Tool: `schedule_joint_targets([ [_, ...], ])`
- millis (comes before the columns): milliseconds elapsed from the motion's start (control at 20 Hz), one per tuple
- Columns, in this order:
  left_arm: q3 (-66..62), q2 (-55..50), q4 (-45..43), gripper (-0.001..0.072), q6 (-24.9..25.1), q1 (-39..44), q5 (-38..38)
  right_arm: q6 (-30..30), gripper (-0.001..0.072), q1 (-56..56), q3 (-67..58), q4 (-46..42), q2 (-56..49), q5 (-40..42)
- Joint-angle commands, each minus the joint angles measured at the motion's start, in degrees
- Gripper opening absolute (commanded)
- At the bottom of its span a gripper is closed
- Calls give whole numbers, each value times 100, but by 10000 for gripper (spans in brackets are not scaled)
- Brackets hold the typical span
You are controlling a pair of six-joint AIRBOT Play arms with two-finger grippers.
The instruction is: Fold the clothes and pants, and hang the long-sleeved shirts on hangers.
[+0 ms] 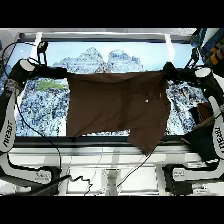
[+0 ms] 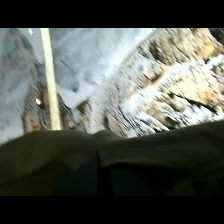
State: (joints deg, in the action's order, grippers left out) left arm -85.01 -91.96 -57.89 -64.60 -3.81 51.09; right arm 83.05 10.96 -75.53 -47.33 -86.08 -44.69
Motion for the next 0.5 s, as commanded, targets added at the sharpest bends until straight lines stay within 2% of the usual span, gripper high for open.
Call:
schedule_joint_targets([
  [0, -20, 37, -17, 14, -223, -227, 1360, 17, 17, 382, -289, -872, -59, -1705],
  [150, -7, -11, -26, 15, -407, -369, 3250, 17, 17, 619, -457, -1818, -59, -2887],
  [200, -7, -59, -20, 15, -448, -365, 3556, 17, 18, 625, -457, -2063, -74, -3136],
  [300, -4, -170, 15, 16, -448, -291, 3569, 15, 20, 614, -457, -2194, -87, -3239],
  [350, -4, -238, 55, 30, -446, -251, 3501, 15, 106, 614, -459, -2194, -79, -3224],
  [400, -9, -284, 136, 149, -446, -223, 3480, 2, 391, 614, -459, -2194, -68, -3220],
  [450, -11, -310, 188, 336, -446, -223, 3482, -2, 642, 616, -479, -2197, -63, -3233],
])
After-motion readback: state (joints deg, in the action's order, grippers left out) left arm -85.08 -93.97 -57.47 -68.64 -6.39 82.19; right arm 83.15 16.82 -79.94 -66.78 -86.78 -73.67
